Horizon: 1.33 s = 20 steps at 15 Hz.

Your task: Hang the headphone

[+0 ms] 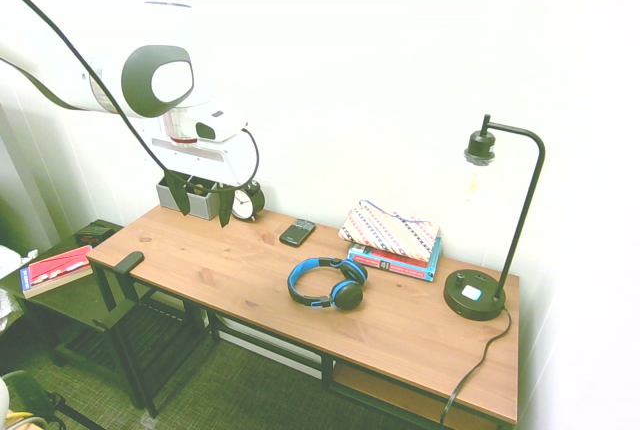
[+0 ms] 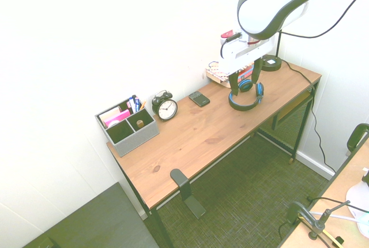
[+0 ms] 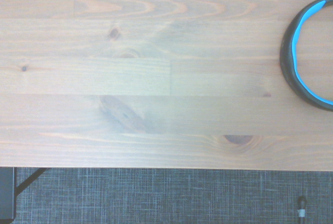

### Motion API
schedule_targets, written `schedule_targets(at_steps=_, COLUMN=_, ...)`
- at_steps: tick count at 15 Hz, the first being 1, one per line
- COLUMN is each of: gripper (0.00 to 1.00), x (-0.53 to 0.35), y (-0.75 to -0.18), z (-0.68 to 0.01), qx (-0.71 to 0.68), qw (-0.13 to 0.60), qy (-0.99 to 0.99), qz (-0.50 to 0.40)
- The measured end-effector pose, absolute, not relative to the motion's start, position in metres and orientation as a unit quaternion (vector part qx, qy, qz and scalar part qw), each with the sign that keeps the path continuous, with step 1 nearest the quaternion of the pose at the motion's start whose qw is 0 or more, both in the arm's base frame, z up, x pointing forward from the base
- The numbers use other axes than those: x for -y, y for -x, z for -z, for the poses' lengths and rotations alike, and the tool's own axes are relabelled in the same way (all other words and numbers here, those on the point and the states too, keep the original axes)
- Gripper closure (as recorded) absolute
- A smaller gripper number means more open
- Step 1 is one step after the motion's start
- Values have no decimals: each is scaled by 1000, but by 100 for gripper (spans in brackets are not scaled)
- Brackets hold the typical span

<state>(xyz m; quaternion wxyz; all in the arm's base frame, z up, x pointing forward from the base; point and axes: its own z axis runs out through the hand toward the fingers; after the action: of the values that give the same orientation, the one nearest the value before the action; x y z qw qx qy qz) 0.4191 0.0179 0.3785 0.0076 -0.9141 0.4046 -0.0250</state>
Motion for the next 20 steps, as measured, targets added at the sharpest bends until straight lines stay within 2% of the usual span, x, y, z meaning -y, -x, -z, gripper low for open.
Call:
schedule_targets(at_steps=6, gripper=0, x=13, y=-441, z=-367, qx=-380, qw=-4, qy=924, qz=46)
schedule_targets(at_steps=16, gripper=0, x=43, y=-521, z=-225, qx=-283, qw=-35, qy=956, qz=74)
schedule_targets(at_steps=17, gripper=100, x=47, y=-526, z=-216, qx=-283, qw=-39, qy=955, qz=78)
schedule_targets(at_steps=20, gripper=100, x=53, y=-534, z=-194, qx=-285, qw=-45, qy=954, qz=83)
